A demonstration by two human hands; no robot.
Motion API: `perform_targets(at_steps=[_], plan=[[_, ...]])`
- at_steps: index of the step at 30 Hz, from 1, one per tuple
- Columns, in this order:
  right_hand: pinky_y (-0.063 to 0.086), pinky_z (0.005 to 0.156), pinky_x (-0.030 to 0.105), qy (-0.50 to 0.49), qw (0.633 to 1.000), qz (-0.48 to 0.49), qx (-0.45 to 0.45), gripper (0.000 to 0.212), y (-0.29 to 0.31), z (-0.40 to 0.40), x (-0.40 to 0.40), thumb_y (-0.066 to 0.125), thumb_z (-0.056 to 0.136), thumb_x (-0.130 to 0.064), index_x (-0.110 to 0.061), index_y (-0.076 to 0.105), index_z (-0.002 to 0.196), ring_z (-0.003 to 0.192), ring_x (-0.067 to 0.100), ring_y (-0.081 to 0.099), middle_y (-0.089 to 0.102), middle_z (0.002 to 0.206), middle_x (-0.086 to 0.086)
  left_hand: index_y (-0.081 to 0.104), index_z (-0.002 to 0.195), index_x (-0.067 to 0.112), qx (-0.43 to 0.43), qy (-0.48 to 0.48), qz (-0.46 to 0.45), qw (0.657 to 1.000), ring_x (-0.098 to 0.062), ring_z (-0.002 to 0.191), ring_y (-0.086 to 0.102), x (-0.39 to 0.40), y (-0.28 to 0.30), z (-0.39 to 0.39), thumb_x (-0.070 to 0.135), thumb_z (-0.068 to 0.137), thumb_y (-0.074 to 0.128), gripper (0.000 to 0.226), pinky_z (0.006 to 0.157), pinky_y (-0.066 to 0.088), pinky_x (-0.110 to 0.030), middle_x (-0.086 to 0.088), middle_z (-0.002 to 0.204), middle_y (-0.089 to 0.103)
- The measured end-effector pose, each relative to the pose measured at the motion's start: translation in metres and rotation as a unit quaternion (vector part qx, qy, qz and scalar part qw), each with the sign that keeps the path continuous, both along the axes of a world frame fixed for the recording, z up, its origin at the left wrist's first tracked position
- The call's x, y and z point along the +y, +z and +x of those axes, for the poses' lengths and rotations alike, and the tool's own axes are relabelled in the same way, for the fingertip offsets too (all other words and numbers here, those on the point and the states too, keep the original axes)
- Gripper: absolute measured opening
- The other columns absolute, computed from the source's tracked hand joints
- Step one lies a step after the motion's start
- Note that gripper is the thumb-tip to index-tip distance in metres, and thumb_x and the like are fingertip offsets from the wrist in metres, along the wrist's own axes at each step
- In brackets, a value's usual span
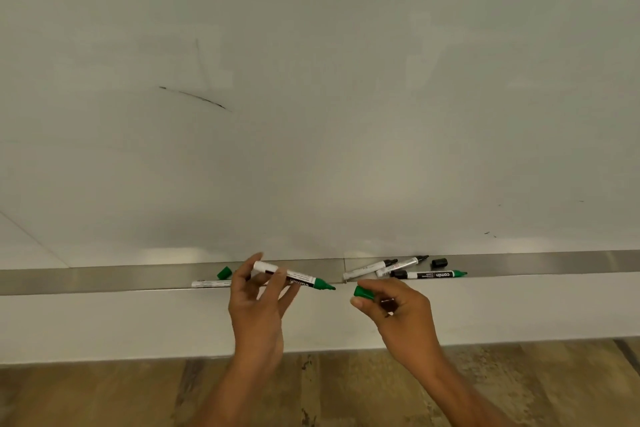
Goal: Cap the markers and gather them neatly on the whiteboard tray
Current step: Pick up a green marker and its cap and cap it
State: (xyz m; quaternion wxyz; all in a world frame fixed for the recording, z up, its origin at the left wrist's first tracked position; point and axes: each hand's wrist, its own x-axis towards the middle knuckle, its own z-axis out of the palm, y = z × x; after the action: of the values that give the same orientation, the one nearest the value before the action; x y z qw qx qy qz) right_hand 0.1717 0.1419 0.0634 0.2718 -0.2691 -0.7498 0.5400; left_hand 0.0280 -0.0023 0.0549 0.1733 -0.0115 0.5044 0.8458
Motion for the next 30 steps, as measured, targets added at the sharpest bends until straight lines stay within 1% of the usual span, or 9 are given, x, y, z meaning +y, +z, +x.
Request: perform_targets(at_steps=[2,5,12,17,20,23,25,27,30], plan=[[0.052,0.067,0.014,0.021,1.000,0.012,0.002,0.029,0.005,-0.002,-0.007,0.081,0.074,-0.009,-0.028,0.076,0.097,0.073,0.012,0.063,0.072,0.085,-0.005,0.063,0.113,0.025,-0.032,0.016,0.019,0.999,-0.023,0.090,0.071,-0.003,0.002,0.009,0.004,0.083,0.068,0.037,0.073,0.061,-0.035,-0.011,0.094,0.060],[0.051,0.065,0.012,0.035,0.999,0.028,0.004,0.033,0.008,-0.005,-0.013,0.081,0.075,-0.010,-0.032,0.076,0.097,0.072,0.012,0.062,0.072,0.087,-0.007,0.062,0.114,0.023,-0.068,0.041,0.029,0.996,-0.026,0.089,0.074,-0.002,0.007,0.018,0.004,0.082,0.069,0.037,0.068,0.061,-0.034,-0.017,0.104,0.065],[0.050,0.063,0.014,0.038,0.998,0.057,-0.001,0.033,0.011,-0.005,-0.014,0.080,0.076,-0.011,-0.028,0.075,0.103,0.070,0.014,0.059,0.071,0.084,-0.005,0.060,0.117,0.023,-0.068,0.040,0.020,0.997,-0.026,0.085,0.074,0.000,0.010,0.030,0.004,0.080,0.070,0.043,0.066,0.061,-0.033,-0.019,0.102,0.062],[0.052,0.063,0.017,0.047,0.996,0.074,0.002,0.032,0.012,-0.005,-0.012,0.080,0.075,-0.009,-0.024,0.076,0.103,0.068,0.016,0.061,0.072,0.085,-0.002,0.063,0.108,0.024,-0.067,0.040,0.014,0.997,-0.029,0.086,0.073,0.000,0.011,0.031,0.005,0.079,0.072,0.037,0.064,0.061,-0.033,-0.015,0.095,0.068],[0.053,0.064,0.019,0.046,0.995,0.082,0.011,0.031,0.013,-0.006,-0.009,0.081,0.074,-0.009,-0.023,0.077,0.102,0.068,0.016,0.062,0.074,0.085,-0.002,0.065,0.102,0.023,-0.062,0.042,0.005,0.997,-0.028,0.083,0.074,-0.001,0.012,0.030,0.011,0.067,0.078,0.040,0.066,0.061,-0.033,-0.018,0.094,0.068],[0.057,0.068,0.023,0.054,0.993,0.100,0.008,0.030,0.012,-0.006,-0.008,0.081,0.075,-0.012,-0.026,0.077,0.102,0.074,0.014,0.066,0.075,0.087,-0.008,0.066,0.094,0.024,-0.057,0.048,-0.007,0.997,-0.028,0.080,0.075,0.000,0.013,0.030,0.017,0.055,0.083,0.043,0.066,0.061,-0.034,-0.018,0.088,0.067],[0.056,0.071,0.020,0.057,0.991,0.120,0.014,0.030,0.011,-0.008,-0.007,0.081,0.076,-0.012,-0.026,0.076,0.102,0.078,0.010,0.067,0.074,0.087,-0.012,0.066,0.092,0.023,-0.053,0.048,-0.016,0.997,-0.029,0.078,0.075,0.001,0.012,0.029,0.019,0.060,0.083,0.036,0.064,0.061,-0.033,-0.014,0.081,0.070],[0.054,0.072,0.014,0.060,0.987,0.150,0.022,0.029,0.010,-0.009,-0.004,0.080,0.076,-0.012,-0.023,0.076,0.103,0.081,0.005,0.067,0.074,0.088,-0.012,0.067,0.088,0.020,-0.058,0.050,-0.031,0.997,-0.029,0.075,0.075,0.000,0.011,0.026,0.020,0.072,0.079,0.020,0.062,0.061,-0.032,-0.011,0.080,0.075],[0.055,0.076,0.016,0.073,0.976,0.203,0.007,0.026,0.007,-0.010,0.001,0.077,0.080,-0.015,-0.018,0.075,0.106,0.081,0.005,0.068,0.076,0.092,-0.005,0.066,0.080,0.013,-0.068,0.038,-0.047,0.996,-0.028,0.068,0.074,-0.002,0.009,0.020,0.018,0.080,0.075,0.010,0.059,0.060,-0.028,-0.009,0.075,0.076]])
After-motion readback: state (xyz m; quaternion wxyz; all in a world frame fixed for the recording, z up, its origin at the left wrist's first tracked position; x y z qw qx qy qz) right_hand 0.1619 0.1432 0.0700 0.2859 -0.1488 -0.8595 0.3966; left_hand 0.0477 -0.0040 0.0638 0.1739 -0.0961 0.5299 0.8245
